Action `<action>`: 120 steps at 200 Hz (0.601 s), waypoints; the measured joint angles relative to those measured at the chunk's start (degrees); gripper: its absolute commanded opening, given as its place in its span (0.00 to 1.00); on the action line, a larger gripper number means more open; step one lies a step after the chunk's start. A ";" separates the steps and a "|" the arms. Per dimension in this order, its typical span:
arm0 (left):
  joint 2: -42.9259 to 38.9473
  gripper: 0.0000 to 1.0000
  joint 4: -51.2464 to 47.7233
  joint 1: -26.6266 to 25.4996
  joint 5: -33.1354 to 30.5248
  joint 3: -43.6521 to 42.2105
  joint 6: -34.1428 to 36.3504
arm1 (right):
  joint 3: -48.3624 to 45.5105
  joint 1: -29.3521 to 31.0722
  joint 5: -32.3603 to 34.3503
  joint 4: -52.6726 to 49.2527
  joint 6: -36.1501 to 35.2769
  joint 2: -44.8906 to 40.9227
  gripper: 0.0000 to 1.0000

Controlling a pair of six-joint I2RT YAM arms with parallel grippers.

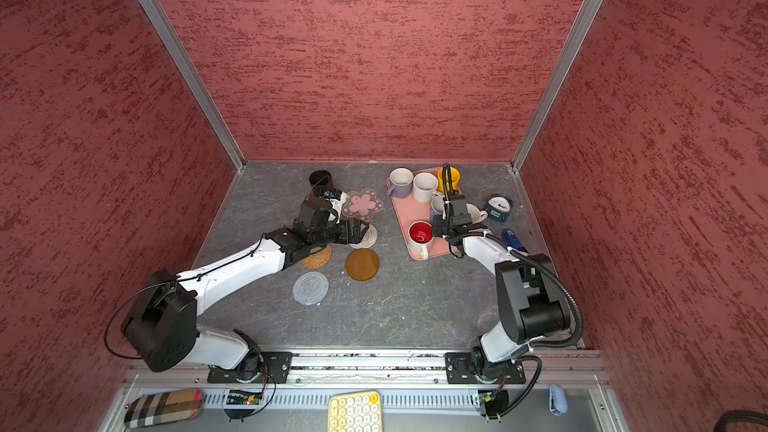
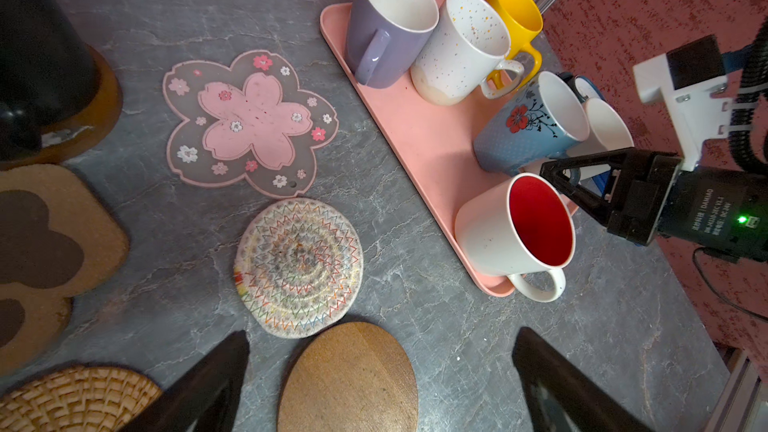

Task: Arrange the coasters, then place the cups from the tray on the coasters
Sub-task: 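Close the right gripper on the blue floral mug's rim and lift it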

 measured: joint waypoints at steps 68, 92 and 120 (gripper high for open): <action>-2.56 1.00 -2.40 0.00 -1.36 -0.07 -0.07 | 4.96 1.92 0.92 -2.80 -0.70 0.07 0.00; -3.65 1.00 -3.21 -0.02 -1.64 -0.07 -0.07 | 5.84 2.60 1.75 -3.61 -0.96 -0.07 0.00; -5.44 1.00 -4.50 -0.07 -2.64 -0.07 -0.02 | 6.25 3.43 2.12 -5.92 -1.36 -1.18 0.00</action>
